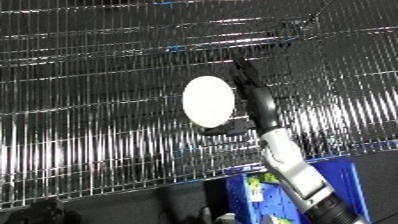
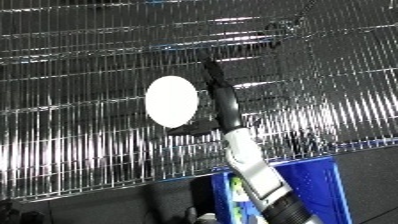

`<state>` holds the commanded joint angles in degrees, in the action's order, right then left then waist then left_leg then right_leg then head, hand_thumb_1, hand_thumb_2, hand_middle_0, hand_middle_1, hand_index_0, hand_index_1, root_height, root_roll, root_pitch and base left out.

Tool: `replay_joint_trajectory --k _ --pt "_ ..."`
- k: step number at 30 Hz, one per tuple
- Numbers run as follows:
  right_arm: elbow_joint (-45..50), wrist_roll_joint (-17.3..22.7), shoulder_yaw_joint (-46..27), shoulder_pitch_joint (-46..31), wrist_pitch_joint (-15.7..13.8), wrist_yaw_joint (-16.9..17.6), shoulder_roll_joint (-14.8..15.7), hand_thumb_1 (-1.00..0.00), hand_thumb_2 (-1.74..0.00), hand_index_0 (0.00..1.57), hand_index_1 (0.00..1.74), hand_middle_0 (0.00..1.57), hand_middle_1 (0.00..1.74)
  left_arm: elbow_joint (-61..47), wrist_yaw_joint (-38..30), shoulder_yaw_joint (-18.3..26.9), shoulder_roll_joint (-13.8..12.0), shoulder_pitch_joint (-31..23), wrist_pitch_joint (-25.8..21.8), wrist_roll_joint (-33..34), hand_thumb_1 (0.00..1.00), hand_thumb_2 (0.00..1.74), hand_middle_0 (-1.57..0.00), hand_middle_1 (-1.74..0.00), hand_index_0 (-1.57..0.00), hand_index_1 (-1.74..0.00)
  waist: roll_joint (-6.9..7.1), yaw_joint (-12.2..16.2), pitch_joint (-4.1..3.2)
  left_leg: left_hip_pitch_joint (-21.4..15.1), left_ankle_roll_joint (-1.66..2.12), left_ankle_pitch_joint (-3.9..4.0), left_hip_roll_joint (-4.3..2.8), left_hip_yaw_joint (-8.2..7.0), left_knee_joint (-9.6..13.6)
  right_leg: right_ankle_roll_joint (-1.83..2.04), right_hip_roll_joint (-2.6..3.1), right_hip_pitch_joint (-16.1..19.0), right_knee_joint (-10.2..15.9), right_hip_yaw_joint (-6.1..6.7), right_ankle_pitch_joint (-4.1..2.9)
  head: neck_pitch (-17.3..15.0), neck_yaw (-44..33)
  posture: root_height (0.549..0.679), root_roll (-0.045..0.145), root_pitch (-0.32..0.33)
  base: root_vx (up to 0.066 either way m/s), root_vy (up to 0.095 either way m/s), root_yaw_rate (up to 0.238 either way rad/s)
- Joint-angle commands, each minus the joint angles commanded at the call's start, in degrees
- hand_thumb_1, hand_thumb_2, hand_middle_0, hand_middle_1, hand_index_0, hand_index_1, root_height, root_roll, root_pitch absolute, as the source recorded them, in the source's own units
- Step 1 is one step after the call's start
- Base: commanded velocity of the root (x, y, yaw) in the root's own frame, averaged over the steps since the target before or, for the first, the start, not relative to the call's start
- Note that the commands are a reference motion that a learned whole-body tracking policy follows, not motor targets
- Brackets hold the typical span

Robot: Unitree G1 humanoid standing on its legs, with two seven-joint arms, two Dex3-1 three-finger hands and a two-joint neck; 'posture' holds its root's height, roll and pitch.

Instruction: Pick up the object and place it into the box

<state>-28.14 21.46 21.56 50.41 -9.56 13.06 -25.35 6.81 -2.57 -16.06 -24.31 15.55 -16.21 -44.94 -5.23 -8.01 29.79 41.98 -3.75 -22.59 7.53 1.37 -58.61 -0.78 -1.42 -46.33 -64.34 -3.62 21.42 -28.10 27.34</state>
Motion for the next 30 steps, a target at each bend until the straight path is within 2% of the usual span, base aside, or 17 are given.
replay_joint_trajectory --k 11,23,26,30 --pt "0.24 0.70 0.26 0.63 0.20 -0.06 0.72 -0.70 -1.22 1.10 1.22 1.10 1.22 0.09 -0.21 0.01 0.53 0.38 -0.29 0.35 1.00 1.74 -1.57 -1.74 -1.57 -1.74 0.03 0.11 0.00 -0.34 -0.05 0.22 -0.01 -0.21 1.08 -0.06 0.24 0.09 0.82 0.16 -0.33 0.53 0.35 0.583 0.050 0.096 -0.012 0.003 -0.006" --pt "0.90 0.27 -0.64 -0.49 -0.94 1.30 0.82 -0.70 -1.22 1.10 1.22 1.10 1.22 0.49 0.09 0.44 0.49 0.26 -0.46 0.49 1.00 1.74 -1.57 -1.74 -1.57 -1.74 0.25 0.53 0.00 -1.28 -0.06 0.47 -0.10 -0.28 2.34 0.02 0.52 0.91 1.93 0.21 -0.74 1.45 0.27 0.587 0.048 0.097 -0.014 -0.012 -0.019" --pt "4.11 -0.39 -1.83 -2.76 -2.34 2.17 0.52 -0.70 -1.22 1.10 1.22 1.10 1.22 0.67 0.39 1.10 0.39 -0.07 -1.00 0.63 1.00 1.74 -1.57 -1.74 -1.57 -1.74 0.66 1.46 0.00 -2.25 0.02 0.58 -0.37 -0.40 3.39 0.16 0.89 1.82 3.06 0.57 -1.07 1.86 -1.04 0.590 0.048 0.095 -0.046 -0.032 -0.141" --pt "13.73 -2.81 -5.69 -9.26 -4.54 3.19 -0.04 -0.70 -1.22 1.10 1.22 1.10 1.22 0.52 0.78 2.91 0.24 -1.10 -1.79 0.98 1.00 1.74 -1.57 -1.74 -1.57 -1.74 1.70 3.91 0.00 -4.67 0.34 1.06 -1.28 -0.73 6.17 0.67 1.74 3.99 5.97 1.60 -2.11 2.67 -2.98 0.597 0.047 0.089 -0.095 -0.052 -0.291"
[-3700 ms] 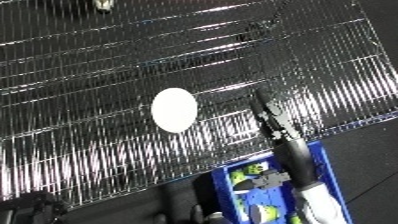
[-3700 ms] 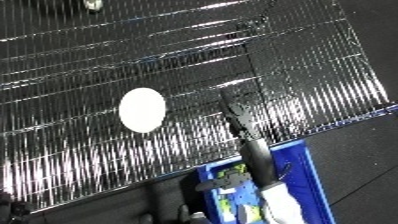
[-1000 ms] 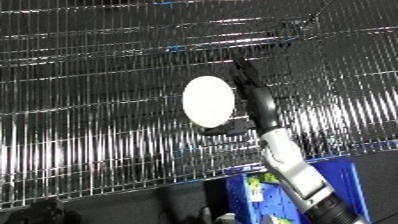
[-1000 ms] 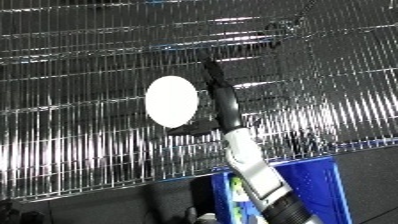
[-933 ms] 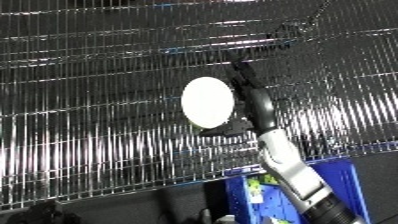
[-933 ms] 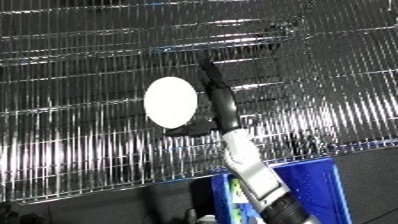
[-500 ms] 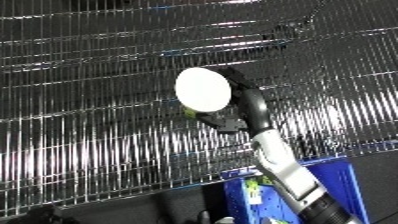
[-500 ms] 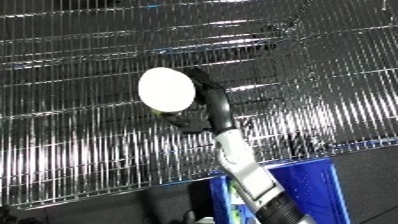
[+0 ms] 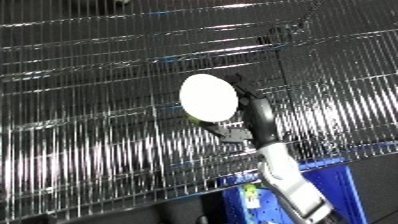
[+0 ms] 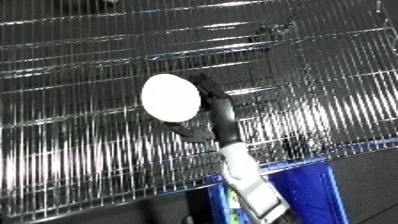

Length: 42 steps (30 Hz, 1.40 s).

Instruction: Pick up the object and place it into the box

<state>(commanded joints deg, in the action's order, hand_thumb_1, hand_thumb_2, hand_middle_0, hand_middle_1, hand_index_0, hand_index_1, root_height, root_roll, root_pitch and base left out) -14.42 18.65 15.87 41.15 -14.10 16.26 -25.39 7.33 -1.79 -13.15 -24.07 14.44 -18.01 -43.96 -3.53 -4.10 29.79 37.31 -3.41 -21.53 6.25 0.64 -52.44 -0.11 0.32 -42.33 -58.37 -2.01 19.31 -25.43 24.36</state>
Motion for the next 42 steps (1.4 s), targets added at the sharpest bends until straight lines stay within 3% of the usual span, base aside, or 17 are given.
replay_joint_trajectory --k 6,15,21,32,42 --pt "8.00 -2.56 -3.29 -6.18 -2.41 1.01 0.34 -0.70 -1.22 1.10 1.22 1.10 1.22 -0.34 0.03 1.84 -0.06 -0.61 -0.32 0.75 1.00 1.74 -1.57 -1.74 -1.57 -1.74 0.83 2.09 0.00 -1.87 0.25 0.51 -0.93 -0.45 2.24 0.50 0.62 1.79 2.37 0.78 -0.83 0.35 -1.50 0.604 0.045 0.085 -0.074 -0.039 -0.172" --pt "15.96 -4.17 -8.48 -15.30 -7.11 2.43 0.78 -0.70 -1.22 1.10 1.22 1.10 1.22 -0.76 1.44 4.84 0.13 -1.67 -0.13 1.93 1.00 1.74 -1.57 -1.74 -1.57 -1.74 1.63 4.61 -0.03 -5.43 0.83 1.34 -2.21 -1.13 5.89 1.55 0.81 5.41 7.19 1.84 -2.61 1.54 -1.70 0.615 0.043 0.073 -0.057 -0.040 -0.187" --pt "19.50 -4.61 -11.01 -19.87 -9.02 5.22 0.46 -0.70 -1.22 1.10 1.22 1.10 1.22 -1.55 1.74 6.03 -0.07 -1.98 0.50 2.30 1.00 1.74 -1.57 -1.74 -1.57 -1.74 1.99 6.11 -0.65 -6.77 1.00 1.35 -2.90 -1.69 7.36 1.96 0.87 7.29 10.14 2.34 -3.45 2.28 1.29 0.623 0.044 0.077 -0.059 -0.036 -0.216" --pt "21.95 -4.26 -15.07 -28.92 -11.20 10.50 -0.58 -0.70 -1.22 1.10 1.22 1.10 1.22 -1.52 1.41 7.53 -0.25 -3.05 -0.11 2.12 1.00 1.74 -1.57 -1.74 -1.57 -1.74 1.95 9.82 -0.72 -9.06 1.11 0.92 -4.13 -3.44 9.09 2.06 1.07 9.52 13.33 4.25 -4.29 2.54 9.01 0.633 0.053 0.080 -0.052 0.009 -0.211" --pt "20.91 -3.11 -16.73 -33.01 -13.08 10.81 -1.48 -0.70 -1.22 1.10 1.22 1.10 1.22 -0.71 1.66 7.76 0.37 -3.98 -1.73 1.53 1.00 1.74 -1.57 -1.74 -1.57 -1.74 1.47 11.67 -0.62 -10.21 1.19 0.95 -4.53 -4.47 10.06 2.07 1.22 9.97 14.34 5.19 -4.51 2.39 12.15 0.635 0.061 0.081 -0.017 0.028 -0.089"
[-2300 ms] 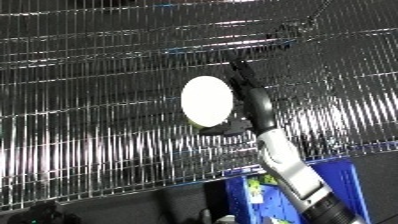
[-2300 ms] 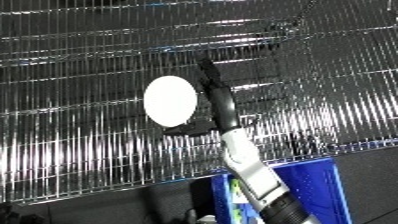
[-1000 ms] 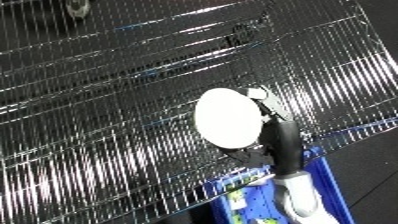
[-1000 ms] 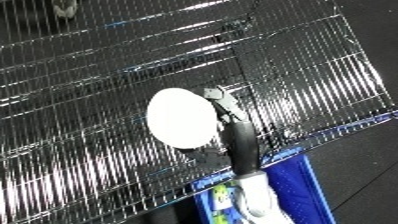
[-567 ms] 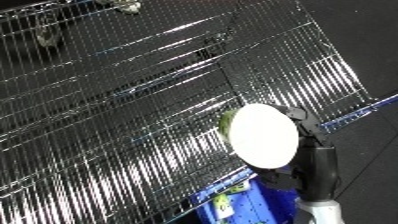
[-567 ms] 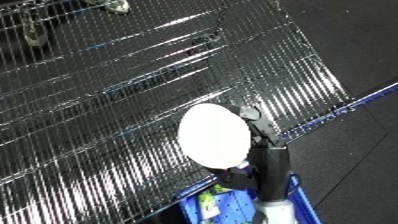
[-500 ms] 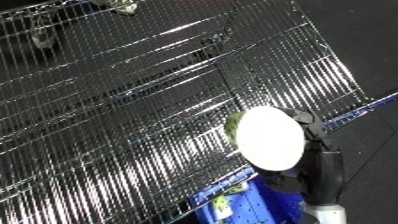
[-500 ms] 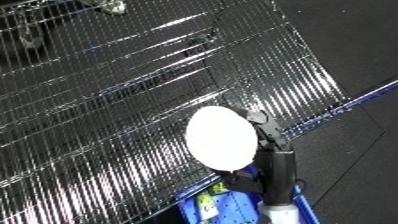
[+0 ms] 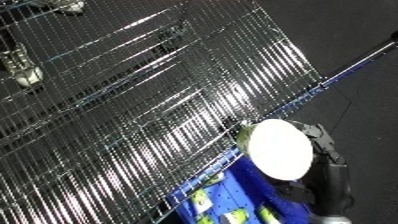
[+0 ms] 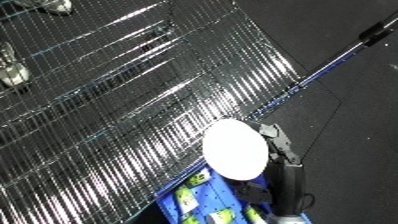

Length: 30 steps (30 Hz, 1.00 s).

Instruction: Pick up the object and place it into the box

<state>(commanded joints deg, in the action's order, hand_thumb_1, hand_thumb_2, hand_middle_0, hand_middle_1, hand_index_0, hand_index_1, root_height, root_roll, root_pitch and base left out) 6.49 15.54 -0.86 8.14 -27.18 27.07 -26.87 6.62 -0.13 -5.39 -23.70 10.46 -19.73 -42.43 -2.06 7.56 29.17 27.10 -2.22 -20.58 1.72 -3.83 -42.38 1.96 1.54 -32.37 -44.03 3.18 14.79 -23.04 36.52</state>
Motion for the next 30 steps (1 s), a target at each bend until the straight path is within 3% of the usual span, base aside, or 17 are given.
replay_joint_trajectory --k 6,11,20,30 --pt "-5.02 3.06 -2.02 -5.64 -2.77 -1.83 -0.84 -0.70 -1.22 1.10 1.22 1.10 1.22 2.13 -0.23 -0.47 1.74 -0.34 -2.98 -1.11 1.00 1.74 -1.57 -1.74 -1.57 -1.74 -1.77 4.25 0.48 -2.46 0.34 0.73 -0.49 -1.92 2.79 -0.05 0.65 0.26 0.86 1.87 0.37 -0.07 5.50 0.636 0.074 0.085 -0.034 0.122 -0.250" --pt "-8.83 5.17 -2.68 -8.86 -5.47 -4.05 -0.88 -0.45 -0.78 0.71 0.78 0.71 0.78 3.23 -0.34 -0.91 2.86 -0.27 -4.29 -1.87 1.00 1.74 -1.57 -1.74 -1.57 -1.74 -2.68 6.37 0.62 -3.38 0.45 0.36 -0.57 -2.90 2.73 -0.25 0.70 0.17 0.70 2.72 0.75 0.41 7.56 0.636 0.087 0.084 -0.009 0.055 -0.136" --pt "-10.21 5.30 -1.94 -8.52 -6.47 -4.14 -0.93 0.00 0.00 0.00 0.00 0.00 0.00 3.70 -0.59 -1.76 3.34 0.32 -5.02 -1.82 1.00 1.74 -1.57 -1.74 -1.57 -1.74 -3.26 6.38 0.62 -3.23 0.59 1.01 -0.10 -2.72 3.59 -0.43 0.99 -0.26 0.82 2.78 0.78 1.60 8.55 0.636 0.093 0.092 -0.023 -0.004 0.000" --pt "-10.32 5.07 -1.51 -8.27 -5.65 -3.81 -0.60 0.00 0.00 0.00 0.00 0.00 0.00 4.77 -0.65 -1.94 3.60 1.05 -5.03 -1.86 1.00 1.74 -1.57 -1.74 -1.57 -1.74 -2.84 5.76 0.62 -3.03 0.80 1.53 0.04 -1.94 3.89 -0.57 1.16 -0.18 0.64 2.41 0.85 0.40 7.51 0.636 0.093 0.094 -0.010 -0.017 0.029"
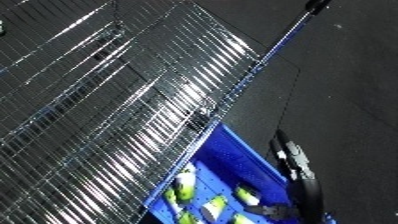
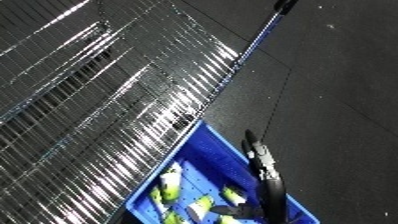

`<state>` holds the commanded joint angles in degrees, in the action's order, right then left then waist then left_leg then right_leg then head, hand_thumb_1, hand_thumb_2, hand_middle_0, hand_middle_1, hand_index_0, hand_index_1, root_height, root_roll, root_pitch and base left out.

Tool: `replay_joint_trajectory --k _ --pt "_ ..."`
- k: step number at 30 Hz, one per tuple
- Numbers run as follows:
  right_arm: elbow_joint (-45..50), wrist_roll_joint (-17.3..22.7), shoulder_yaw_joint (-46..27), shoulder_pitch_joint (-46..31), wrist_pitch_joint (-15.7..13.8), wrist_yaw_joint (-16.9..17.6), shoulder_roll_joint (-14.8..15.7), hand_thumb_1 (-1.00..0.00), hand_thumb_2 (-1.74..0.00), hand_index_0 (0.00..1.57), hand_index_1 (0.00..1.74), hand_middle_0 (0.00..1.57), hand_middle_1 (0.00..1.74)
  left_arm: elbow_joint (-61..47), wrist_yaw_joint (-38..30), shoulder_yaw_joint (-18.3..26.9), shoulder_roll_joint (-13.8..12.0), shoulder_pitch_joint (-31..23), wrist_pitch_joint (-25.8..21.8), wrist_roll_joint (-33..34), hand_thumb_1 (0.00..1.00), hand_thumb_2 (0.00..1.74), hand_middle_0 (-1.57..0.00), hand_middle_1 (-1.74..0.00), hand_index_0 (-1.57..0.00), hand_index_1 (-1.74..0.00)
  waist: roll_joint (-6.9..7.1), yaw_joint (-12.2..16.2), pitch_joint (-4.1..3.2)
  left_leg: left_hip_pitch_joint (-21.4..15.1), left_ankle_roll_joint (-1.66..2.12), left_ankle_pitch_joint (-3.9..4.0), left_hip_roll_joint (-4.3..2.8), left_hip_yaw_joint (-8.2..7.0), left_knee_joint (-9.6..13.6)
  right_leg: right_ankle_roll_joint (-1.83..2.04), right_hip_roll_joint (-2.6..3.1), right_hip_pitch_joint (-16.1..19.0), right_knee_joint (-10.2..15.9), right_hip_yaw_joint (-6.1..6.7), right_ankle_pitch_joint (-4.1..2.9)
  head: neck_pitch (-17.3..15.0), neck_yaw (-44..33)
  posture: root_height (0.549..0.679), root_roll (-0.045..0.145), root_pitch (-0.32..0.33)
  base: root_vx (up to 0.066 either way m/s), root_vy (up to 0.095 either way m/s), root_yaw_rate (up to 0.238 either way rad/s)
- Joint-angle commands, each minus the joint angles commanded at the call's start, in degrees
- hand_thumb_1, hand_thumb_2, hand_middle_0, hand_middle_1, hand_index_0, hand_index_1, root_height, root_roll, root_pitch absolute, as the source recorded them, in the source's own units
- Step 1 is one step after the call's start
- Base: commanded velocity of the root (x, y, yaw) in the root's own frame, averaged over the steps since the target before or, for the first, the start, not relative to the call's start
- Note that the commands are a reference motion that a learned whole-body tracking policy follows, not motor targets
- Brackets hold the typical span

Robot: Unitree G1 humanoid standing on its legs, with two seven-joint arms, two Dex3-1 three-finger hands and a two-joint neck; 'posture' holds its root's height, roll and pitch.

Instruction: Pick up the object and place it into the box

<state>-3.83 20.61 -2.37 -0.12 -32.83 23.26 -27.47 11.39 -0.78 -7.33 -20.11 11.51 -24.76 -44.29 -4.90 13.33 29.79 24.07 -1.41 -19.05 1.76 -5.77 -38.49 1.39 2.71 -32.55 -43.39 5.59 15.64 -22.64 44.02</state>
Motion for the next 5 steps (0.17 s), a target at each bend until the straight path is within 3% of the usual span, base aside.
replay_joint_trajectory --k 5 --pt "-0.12 0.46 0.50 0.18 1.05 -1.11 0.24 0.00 0.00 0.00 0.00 0.00 0.00 0.22 -0.22 -0.02 -0.02 0.06 0.21 -0.19 1.00 1.74 -1.57 -1.74 -1.57 -1.74 0.23 -0.50 0.00 0.13 0.08 0.25 0.12 0.44 -0.03 -0.16 -0.02 0.11 -0.31 -0.30 0.14 -1.07 -1.20 0.636 0.093 0.091 -0.003 -0.011 0.049"
